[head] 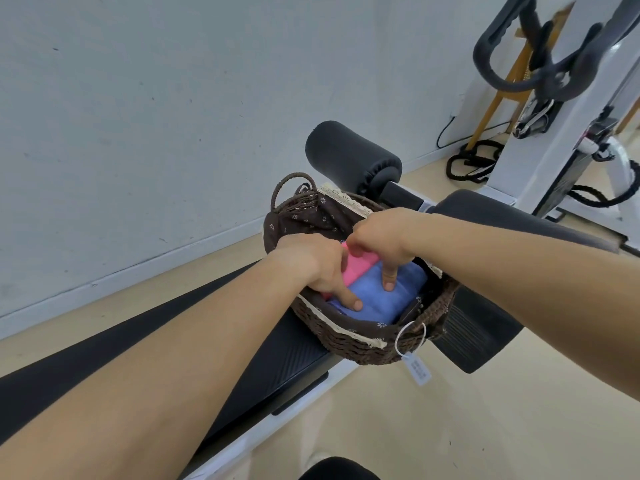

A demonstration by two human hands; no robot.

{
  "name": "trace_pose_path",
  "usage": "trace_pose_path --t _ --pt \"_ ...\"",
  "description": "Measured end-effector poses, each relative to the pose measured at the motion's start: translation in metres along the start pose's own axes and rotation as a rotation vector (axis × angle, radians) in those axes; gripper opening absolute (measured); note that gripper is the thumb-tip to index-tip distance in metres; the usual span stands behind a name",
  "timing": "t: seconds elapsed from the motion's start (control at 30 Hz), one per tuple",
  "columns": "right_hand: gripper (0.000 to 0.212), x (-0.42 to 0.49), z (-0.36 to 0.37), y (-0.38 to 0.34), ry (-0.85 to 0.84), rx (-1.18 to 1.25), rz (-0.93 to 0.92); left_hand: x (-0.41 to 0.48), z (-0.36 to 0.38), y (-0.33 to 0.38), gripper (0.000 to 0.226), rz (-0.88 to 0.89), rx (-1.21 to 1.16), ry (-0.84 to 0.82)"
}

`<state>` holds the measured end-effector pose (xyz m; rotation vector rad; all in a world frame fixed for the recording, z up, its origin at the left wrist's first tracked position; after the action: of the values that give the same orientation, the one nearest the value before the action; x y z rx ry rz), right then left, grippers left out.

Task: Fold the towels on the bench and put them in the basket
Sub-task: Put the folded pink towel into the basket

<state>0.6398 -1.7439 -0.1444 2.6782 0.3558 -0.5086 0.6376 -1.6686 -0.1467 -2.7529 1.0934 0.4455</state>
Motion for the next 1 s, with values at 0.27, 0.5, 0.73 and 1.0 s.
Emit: trace_pose_path --t 0.27,0.5,0.73,1.0 --pt "0.086 -0.016 -0.008 -0.006 -0.042 0.008 0.086 -0.016 -0.005 0.003 0.077 -0.002 -0.035 0.099" --pt "0.045 -0.057 -0.063 -0.029 0.176 0.182 0.165 -0.084 -0.049 -0.020 0.036 -0.032 -0.173 0.312" --pt "0.035 -0.101 -0.146 -0.102 0.365 0.177 0.106 -0.196 -0.047 -0.076 0.038 -0.204 -0.090 0.328" --pt "0.045 -0.090 -0.203 -0.234 0.473 0.164 -0.018 -0.335 -0.001 -0.183 0.048 -0.495 -0.121 0.337"
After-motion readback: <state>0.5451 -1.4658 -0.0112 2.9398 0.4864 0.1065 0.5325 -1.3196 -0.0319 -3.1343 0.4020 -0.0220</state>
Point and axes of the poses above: each hand's wrist, its own x-axis towards the middle knuckle, its own z-axis out of the palm, y = z × x, the point moved 10 cm from there along x, towards the middle knuckle, and after that the axes turned 5 degrees about y, right-handed, at the moved point
